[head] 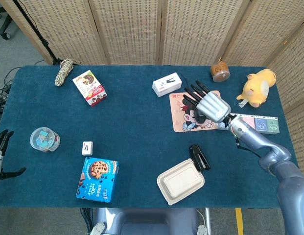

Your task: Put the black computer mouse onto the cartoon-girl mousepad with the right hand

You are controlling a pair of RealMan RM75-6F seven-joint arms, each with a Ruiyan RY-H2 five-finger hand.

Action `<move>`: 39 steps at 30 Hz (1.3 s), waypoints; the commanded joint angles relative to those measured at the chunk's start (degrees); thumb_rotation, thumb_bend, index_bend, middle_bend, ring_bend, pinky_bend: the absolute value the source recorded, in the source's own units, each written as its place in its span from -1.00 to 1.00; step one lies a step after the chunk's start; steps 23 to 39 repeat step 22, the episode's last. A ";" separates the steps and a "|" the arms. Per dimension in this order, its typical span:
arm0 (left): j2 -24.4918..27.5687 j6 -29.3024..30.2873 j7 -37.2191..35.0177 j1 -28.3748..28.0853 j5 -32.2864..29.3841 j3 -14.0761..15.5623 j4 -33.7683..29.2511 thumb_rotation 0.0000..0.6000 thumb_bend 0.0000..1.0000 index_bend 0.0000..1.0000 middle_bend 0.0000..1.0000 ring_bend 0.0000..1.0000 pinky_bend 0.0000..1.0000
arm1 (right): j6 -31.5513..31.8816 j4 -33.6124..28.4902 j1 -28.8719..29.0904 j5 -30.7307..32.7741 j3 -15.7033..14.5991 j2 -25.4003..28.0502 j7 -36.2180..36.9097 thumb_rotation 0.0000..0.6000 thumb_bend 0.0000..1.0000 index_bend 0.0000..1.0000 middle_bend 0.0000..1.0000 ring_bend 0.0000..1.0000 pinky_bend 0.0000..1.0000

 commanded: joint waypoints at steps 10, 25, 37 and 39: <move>-0.71 3.63 -0.72 1.64 3.90 0.92 1.02 1.00 -0.88 -1.00 -1.00 -1.00 -1.00 | 12.72 -39.72 -23.44 20.50 8.89 16.96 -9.68 1.00 -1.00 -1.00 -1.00 -1.00 -1.00; -1.15 5.14 -0.63 2.43 4.22 0.73 1.08 1.00 -0.88 -1.00 -1.00 -1.00 -1.00 | 21.41 -42.39 -37.17 20.29 6.42 15.79 -3.91 1.00 -1.00 -1.00 -1.00 -1.00 -1.00; -1.15 5.14 -0.63 2.43 4.22 0.73 1.08 1.00 -0.88 -1.00 -1.00 -1.00 -1.00 | 21.41 -42.39 -37.17 20.29 6.42 15.79 -3.91 1.00 -1.00 -1.00 -1.00 -1.00 -1.00; -1.15 5.14 -0.63 2.43 4.22 0.73 1.08 1.00 -0.88 -1.00 -1.00 -1.00 -1.00 | 21.41 -42.39 -37.17 20.29 6.42 15.79 -3.91 1.00 -1.00 -1.00 -1.00 -1.00 -1.00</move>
